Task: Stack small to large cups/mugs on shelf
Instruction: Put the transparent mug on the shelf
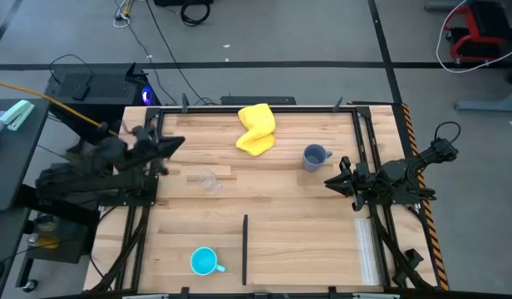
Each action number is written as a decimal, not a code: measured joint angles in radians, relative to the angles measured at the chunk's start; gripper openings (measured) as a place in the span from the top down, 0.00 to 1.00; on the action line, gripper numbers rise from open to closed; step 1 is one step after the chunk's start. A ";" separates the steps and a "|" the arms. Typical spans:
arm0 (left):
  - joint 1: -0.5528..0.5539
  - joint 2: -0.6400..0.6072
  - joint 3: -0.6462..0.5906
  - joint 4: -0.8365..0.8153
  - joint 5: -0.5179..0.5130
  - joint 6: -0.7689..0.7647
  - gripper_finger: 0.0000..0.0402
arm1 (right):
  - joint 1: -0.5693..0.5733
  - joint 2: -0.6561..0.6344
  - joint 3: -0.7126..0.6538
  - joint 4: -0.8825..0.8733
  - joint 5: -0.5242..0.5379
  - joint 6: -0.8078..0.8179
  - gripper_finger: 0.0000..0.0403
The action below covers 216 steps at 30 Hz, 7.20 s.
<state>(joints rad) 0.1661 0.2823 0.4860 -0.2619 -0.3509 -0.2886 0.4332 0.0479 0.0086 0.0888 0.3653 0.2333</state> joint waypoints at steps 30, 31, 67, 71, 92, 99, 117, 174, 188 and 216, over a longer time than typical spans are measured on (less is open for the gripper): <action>0.191 0.817 0.260 -0.516 0.410 -0.280 0.64 | 0.000 0.000 0.000 -0.014 0.000 0.142 0.85; 0.191 0.821 0.265 -0.517 0.413 -0.273 0.63 | 0.000 0.000 0.000 -0.014 0.000 0.142 0.85; 0.073 1.023 0.276 -0.527 0.415 -0.293 0.62 | 0.000 0.019 0.000 -0.014 0.000 0.143 0.85; 0.073 1.026 0.276 -0.518 0.414 -0.284 0.68 | 0.000 0.020 0.000 -0.014 0.000 0.143 0.85; 0.047 1.026 0.470 -0.610 0.403 -0.124 0.97 | 0.000 0.020 0.000 -0.014 0.000 0.143 0.85; -0.060 1.026 0.757 -0.719 0.351 -0.119 0.98 | 0.000 0.020 0.000 -0.013 0.000 0.183 0.85; -0.365 1.363 1.356 -0.919 0.270 -0.035 0.98 | 0.000 0.022 0.000 -0.014 0.000 0.232 0.85; -0.509 1.860 1.845 -1.080 0.308 0.098 0.89 | 0.000 0.090 0.000 -0.013 0.000 0.236 0.85; -0.510 1.858 1.845 -1.034 0.314 0.095 0.76 | 0.000 0.112 0.000 0.002 0.001 0.240 0.85; -0.402 1.685 1.845 -1.246 0.115 0.044 0.58 | 0.001 0.405 0.384 0.032 -0.091 0.149 0.85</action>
<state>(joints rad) -0.2358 1.9678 2.3310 -1.5079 -0.2356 -0.2444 0.4343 0.4533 0.3922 0.1212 0.2742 0.3826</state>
